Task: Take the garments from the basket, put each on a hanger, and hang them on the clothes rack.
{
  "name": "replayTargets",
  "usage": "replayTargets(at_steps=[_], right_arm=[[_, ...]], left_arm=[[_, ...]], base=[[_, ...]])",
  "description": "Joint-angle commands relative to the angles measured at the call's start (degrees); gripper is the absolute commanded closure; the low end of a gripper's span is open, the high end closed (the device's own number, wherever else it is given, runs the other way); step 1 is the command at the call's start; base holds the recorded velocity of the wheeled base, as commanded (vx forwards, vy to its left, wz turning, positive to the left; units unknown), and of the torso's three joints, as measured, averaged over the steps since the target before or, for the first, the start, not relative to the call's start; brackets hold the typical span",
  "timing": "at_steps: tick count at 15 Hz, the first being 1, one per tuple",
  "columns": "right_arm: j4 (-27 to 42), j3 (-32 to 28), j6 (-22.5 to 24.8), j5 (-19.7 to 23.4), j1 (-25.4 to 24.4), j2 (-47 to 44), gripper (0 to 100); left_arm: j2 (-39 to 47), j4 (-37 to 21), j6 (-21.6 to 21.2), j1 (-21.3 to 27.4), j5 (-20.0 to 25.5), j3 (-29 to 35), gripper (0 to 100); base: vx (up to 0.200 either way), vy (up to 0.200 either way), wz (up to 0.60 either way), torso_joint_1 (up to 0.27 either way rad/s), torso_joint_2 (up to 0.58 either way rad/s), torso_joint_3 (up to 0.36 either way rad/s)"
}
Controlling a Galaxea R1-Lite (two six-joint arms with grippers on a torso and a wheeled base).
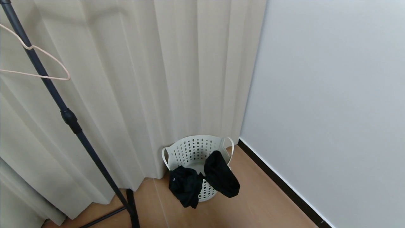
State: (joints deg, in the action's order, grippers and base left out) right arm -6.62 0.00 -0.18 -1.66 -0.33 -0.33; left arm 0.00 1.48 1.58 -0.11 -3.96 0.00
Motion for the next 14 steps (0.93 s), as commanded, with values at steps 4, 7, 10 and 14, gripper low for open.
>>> replayTargets(at_steps=[4,7,10,14], right_arm=[[0.0,0.0,0.0,0.0,0.0,0.0,0],[0.0,0.0,0.0,0.0,0.0,0.0,0],[0.0,0.0,0.0,0.0,-0.1,0.0,0],[0.0,0.0,-0.1,0.0,0.0,0.0,0]], left_arm=[[0.0,0.0,0.1,-0.1,-0.1,0.0,0],[0.0,0.0,0.1,-0.1,-0.1,0.0,0],[0.0,0.0,0.2,-0.1,-0.3,0.0,0],[0.0,0.0,0.3,-0.1,-0.1,0.0,0]], base=[[0.05,0.2,0.0,0.005,0.0,0.002],[0.0,0.2,0.0,0.004,0.0,0.004],[0.0,0.0,0.0,0.0,0.0,0.0],[0.0,0.0,0.0,0.0,0.0,0.0]])
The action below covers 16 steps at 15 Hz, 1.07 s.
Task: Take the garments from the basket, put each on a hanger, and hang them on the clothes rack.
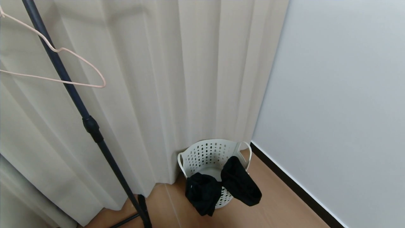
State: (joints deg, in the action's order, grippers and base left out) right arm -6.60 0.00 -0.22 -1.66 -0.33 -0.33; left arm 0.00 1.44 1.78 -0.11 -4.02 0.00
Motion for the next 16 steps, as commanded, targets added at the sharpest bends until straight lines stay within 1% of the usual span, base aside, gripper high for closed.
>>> replayTargets(at_steps=[1,5,16], right_arm=[[0.0,0.0,0.0,0.0,0.0,0.0,0],[0.0,0.0,-0.3,-0.3,0.0,0.0,0],[0.0,0.0,-0.1,-0.1,-0.1,0.0,0]], left_arm=[[0.0,0.1,0.0,-0.1,0.0,0.0,0],[0.0,0.1,0.0,-0.1,0.0,0.0,0],[0.0,0.1,0.1,-0.1,0.0,0.0,0]], base=[[0.0,0.0,0.0,0.0,0.0,0.0],[0.0,0.0,0.0,0.002,0.0,-0.145],[0.0,0.0,0.0,0.004,0.0,-0.198]])
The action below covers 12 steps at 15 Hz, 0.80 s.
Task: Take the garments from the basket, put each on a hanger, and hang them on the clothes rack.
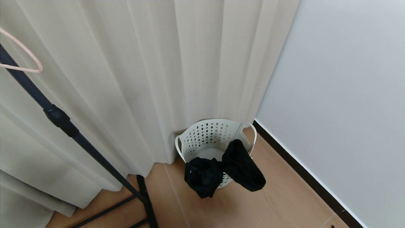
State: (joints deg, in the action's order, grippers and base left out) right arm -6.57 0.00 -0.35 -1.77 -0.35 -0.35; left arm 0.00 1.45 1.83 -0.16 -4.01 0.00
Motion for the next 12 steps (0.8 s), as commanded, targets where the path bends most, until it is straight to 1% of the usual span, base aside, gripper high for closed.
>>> replayTargets(at_steps=[1,12], right_arm=[[0.0,0.0,0.0,0.0,0.0,0.0,0],[0.0,0.0,0.0,0.0,-0.1,0.0,0]], left_arm=[[0.0,0.0,0.1,0.0,0.0,0.0,0],[0.0,0.0,0.1,0.0,0.0,0.0,0]], base=[[0.0,0.0,0.0,0.002,0.0,-0.207],[0.0,0.0,0.0,0.003,0.0,-0.197]])
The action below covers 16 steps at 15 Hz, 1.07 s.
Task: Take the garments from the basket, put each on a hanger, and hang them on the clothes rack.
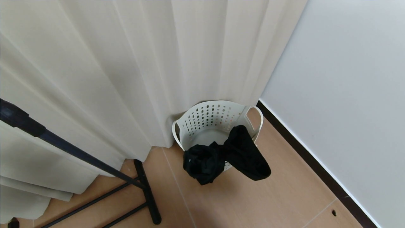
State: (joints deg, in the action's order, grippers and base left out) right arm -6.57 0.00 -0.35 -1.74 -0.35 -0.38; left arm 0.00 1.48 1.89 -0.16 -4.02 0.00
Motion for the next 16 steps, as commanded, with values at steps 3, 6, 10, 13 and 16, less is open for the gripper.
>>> replayTargets(at_steps=[3,6,10,13,16], right_arm=[[0.0,0.0,0.1,0.0,0.0,0.0,0],[0.0,0.0,0.8,0.0,0.0,0.0,0],[0.3,0.0,0.9,0.1,0.0,0.0,0],[0.6,0.0,1.0,0.1,0.0,-0.1,0],[1.3,0.0,1.0,0.1,0.0,-0.1,0]], left_arm=[[0.0,0.0,0.0,0.0,0.0,0.0,0],[0.0,0.0,0.0,0.0,0.0,0.0,0],[0.0,-0.1,-0.1,0.1,0.0,0.0,0],[0.1,-0.1,-0.1,0.2,0.0,0.0,0],[0.1,-0.1,-0.1,0.2,0.0,0.0,0]], base=[[0.0,0.0,0.0,0.002,0.0,-0.198],[0.0,0.0,0.0,0.002,0.0,-0.198],[0.0,0.0,0.0,0.005,0.0,-0.198],[0.0,0.0,0.0,0.002,0.0,-0.199],[0.0,0.0,0.0,0.005,0.0,-0.199]])
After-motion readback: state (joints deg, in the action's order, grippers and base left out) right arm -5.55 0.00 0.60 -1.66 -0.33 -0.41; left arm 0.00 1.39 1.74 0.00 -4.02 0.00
